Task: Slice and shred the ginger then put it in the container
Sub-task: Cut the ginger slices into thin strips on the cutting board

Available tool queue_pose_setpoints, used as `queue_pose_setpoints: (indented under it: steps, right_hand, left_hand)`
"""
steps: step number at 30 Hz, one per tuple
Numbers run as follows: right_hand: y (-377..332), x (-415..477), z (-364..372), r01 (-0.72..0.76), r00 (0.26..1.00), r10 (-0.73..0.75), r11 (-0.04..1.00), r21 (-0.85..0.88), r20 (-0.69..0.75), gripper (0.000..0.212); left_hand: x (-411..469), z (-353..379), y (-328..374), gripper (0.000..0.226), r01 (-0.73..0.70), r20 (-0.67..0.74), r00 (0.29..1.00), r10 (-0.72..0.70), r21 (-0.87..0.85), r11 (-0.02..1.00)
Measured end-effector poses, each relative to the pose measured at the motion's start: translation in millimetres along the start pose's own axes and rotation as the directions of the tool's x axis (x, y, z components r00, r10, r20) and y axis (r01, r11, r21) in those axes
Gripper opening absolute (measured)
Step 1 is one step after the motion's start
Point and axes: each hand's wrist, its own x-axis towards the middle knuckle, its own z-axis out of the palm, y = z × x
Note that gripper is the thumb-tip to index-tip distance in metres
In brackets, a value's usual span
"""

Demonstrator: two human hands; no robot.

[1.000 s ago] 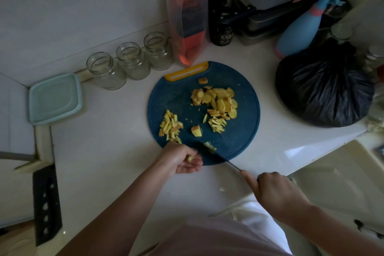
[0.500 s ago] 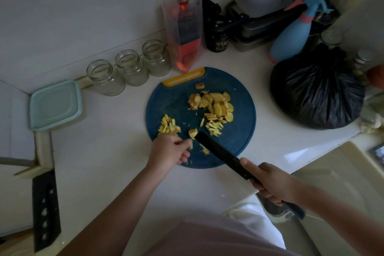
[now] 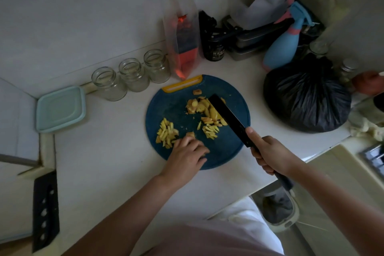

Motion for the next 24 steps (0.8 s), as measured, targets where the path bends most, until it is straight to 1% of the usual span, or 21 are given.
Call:
queue_pose_setpoints:
  steps: [2,4,5,7,9,11,13,15,17,19,22,24]
  right_hand:
    - [1.5,-0.1,-2.7,0.005,1.000,-0.005,1.000,0.027,-0.016,0.065]
    - [3.6,-1.3,-5.1,0.007,1.000,-0.006,0.999,0.054,-0.023,0.064]
    - [4.4,-1.9,-5.7,0.006,1.000,-0.004,0.998,0.062,-0.029,0.064]
    - [4.9,-2.4,-6.2,0.005,0.999,-0.002,0.997,0.071,-0.043,0.064]
    - [3.3,-2.3,-5.9,0.009,0.999,-0.004,0.996,0.086,-0.048,0.064]
    - [0.1,-2.3,-5.3,0.014,0.999,-0.009,0.995,0.100,-0.050,0.064]
    - [-2.7,-2.6,-4.6,0.026,0.998,-0.021,0.993,0.112,-0.053,0.064]
    - [-4.7,-4.1,-4.1,0.037,0.998,-0.030,0.991,0.126,-0.058,0.064]
    - [-4.6,-6.1,-3.9,0.041,0.997,-0.032,0.990,0.136,-0.066,0.063]
    - [-2.4,-6.9,-2.8,0.041,0.997,-0.031,0.988,0.146,-0.070,0.063]
    - [0.3,-6.6,-0.7,0.034,0.997,-0.024,0.988,0.150,-0.072,0.064]
    - [-0.2,-5.9,0.9,0.031,0.997,-0.022,0.989,0.142,-0.068,0.064]
  left_hand:
    - [-2.7,-3.2,-10.7,0.021,0.006,-0.056,0.998,-0.004,0.025,1.000]
    - [-4.3,-10.7,-23.1,0.007,0.024,-0.118,0.993,-0.019,0.045,0.999]
    - [-4.4,-14.5,-27.1,0.005,0.039,-0.129,0.991,-0.033,0.044,0.998]
    - [1.6,-21.6,-26.3,0.016,0.068,-0.106,0.992,-0.067,0.012,0.998]
    - [18.2,-25.2,-18.1,0.024,0.063,-0.066,0.996,-0.067,-0.051,0.997]
    - [40.6,-23.8,-8.5,0.030,-0.004,0.025,1.000,0.006,-0.093,0.996]
    - [60.8,-17.3,-2.4,0.036,-0.078,0.130,0.987,0.091,-0.098,0.992]
    - [73.3,-11.8,0.1,0.042,-0.095,0.207,0.972,0.112,-0.089,0.991]
    - [78.2,-9.5,-2.3,0.044,-0.120,0.206,0.970,0.133,-0.072,0.990]
    - [78.9,-10.2,-8.2,0.043,-0.175,0.189,0.965,0.184,-0.063,0.983]
    - [77.8,-12.0,-19.2,0.031,-0.269,0.154,0.950,0.271,-0.034,0.963]
    - [78.7,-13.0,-24.3,0.027,-0.302,0.134,0.945,0.300,-0.005,0.953]
